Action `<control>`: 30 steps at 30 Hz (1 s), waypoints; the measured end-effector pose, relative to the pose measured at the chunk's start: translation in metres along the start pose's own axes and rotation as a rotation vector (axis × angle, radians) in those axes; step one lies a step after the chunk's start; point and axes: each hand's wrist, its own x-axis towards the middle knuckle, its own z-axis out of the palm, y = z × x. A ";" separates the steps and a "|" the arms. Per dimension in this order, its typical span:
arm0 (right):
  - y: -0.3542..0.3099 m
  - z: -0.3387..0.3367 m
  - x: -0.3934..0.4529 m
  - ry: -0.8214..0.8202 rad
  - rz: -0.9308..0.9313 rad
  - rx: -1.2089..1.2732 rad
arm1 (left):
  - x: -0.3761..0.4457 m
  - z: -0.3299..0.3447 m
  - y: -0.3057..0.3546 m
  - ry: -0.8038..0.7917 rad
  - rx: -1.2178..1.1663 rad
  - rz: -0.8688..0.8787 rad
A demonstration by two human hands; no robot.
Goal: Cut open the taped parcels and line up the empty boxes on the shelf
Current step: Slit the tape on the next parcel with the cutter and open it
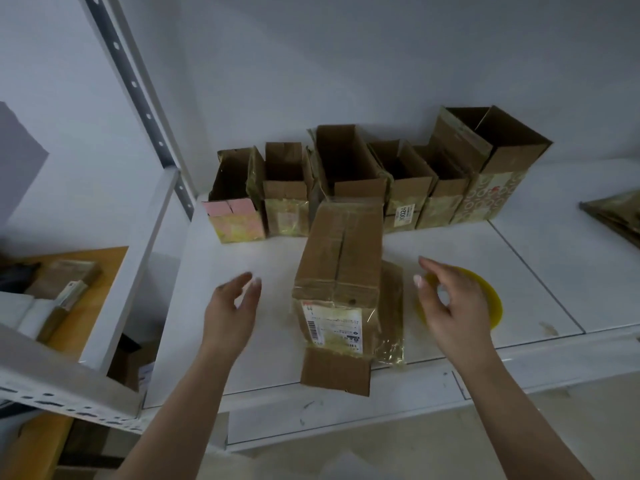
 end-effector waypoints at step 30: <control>-0.035 0.042 -0.046 0.153 -0.246 0.000 | -0.047 0.061 -0.002 0.021 -0.234 0.580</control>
